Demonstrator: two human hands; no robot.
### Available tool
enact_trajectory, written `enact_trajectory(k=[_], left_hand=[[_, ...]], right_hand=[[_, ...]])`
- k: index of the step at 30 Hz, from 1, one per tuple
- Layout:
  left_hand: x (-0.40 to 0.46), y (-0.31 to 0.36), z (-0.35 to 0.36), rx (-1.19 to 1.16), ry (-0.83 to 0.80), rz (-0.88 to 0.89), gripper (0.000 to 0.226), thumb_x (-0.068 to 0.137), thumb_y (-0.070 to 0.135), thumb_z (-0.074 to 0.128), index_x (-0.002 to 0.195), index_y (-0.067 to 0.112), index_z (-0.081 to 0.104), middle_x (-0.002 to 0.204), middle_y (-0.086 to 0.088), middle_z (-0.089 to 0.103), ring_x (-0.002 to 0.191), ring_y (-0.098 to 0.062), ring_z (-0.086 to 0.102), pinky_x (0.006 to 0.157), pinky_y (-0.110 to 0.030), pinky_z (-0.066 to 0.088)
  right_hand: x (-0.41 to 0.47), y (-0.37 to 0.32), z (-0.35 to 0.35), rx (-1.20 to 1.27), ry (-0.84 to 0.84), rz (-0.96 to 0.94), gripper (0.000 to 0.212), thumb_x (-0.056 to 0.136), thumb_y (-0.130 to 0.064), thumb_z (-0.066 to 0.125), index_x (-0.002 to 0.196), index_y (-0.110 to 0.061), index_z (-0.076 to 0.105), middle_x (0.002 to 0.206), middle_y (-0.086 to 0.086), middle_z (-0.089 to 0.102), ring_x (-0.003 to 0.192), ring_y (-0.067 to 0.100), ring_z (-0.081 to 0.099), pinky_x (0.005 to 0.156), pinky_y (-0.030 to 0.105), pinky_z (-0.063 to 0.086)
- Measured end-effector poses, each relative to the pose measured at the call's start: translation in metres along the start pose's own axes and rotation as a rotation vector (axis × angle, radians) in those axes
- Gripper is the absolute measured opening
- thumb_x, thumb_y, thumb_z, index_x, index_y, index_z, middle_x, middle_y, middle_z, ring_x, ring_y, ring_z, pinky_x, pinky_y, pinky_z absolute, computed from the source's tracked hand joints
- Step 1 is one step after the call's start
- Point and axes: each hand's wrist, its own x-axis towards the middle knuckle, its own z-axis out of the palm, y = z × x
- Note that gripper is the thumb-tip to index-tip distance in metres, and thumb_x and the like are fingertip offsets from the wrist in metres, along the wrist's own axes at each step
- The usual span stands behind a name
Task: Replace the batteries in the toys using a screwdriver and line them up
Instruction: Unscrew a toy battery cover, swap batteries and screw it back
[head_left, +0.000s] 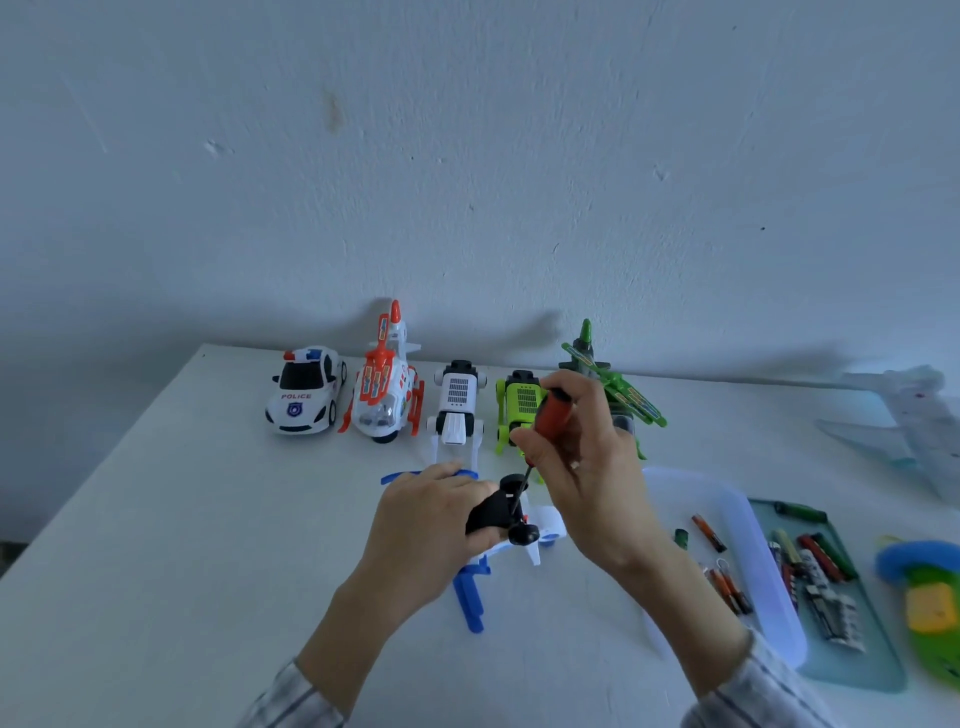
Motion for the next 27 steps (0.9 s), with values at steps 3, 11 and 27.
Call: enact_trajectory(k=[3,11,27], left_hand=[[0.002,-0.002,0.001,0.027,0.025,-0.004,0.032,0.068,0.059,0.076,0.087,0.033,0.071,0.066,0.016,0.064,0.079,-0.008,0.065,0.058,-0.024,0.045],[0.004,-0.005,0.002,0.057,0.059,0.032,0.035,0.060,0.060,0.080,0.082,0.033,0.072,0.067,0.019,0.068,0.082,-0.009,0.070,0.055,-0.027,0.052],[0.007,-0.009,0.005,0.034,0.076,0.045,0.043,0.076,0.062,0.042,0.083,0.031,0.072,0.067,0.018,0.067,0.082,-0.009,0.069,0.056,-0.026,0.050]], right_hand=[[0.001,0.001,0.000,-0.013,-0.017,-0.003,0.038,0.091,-0.015,0.061,0.106,-0.037,0.035,0.063,0.001,0.042,0.052,0.015,0.042,0.047,0.016,0.036],[0.001,0.004,0.001,-0.020,-0.026,0.003,0.036,0.091,-0.012,0.061,0.109,-0.030,0.037,0.073,-0.011,0.044,0.054,0.011,0.041,0.049,0.011,0.034],[0.016,-0.001,0.003,-0.072,0.004,-0.053,0.041,0.075,-0.009,0.070,0.105,-0.031,0.055,0.089,-0.005,0.054,0.078,0.007,0.053,0.068,0.020,0.048]])
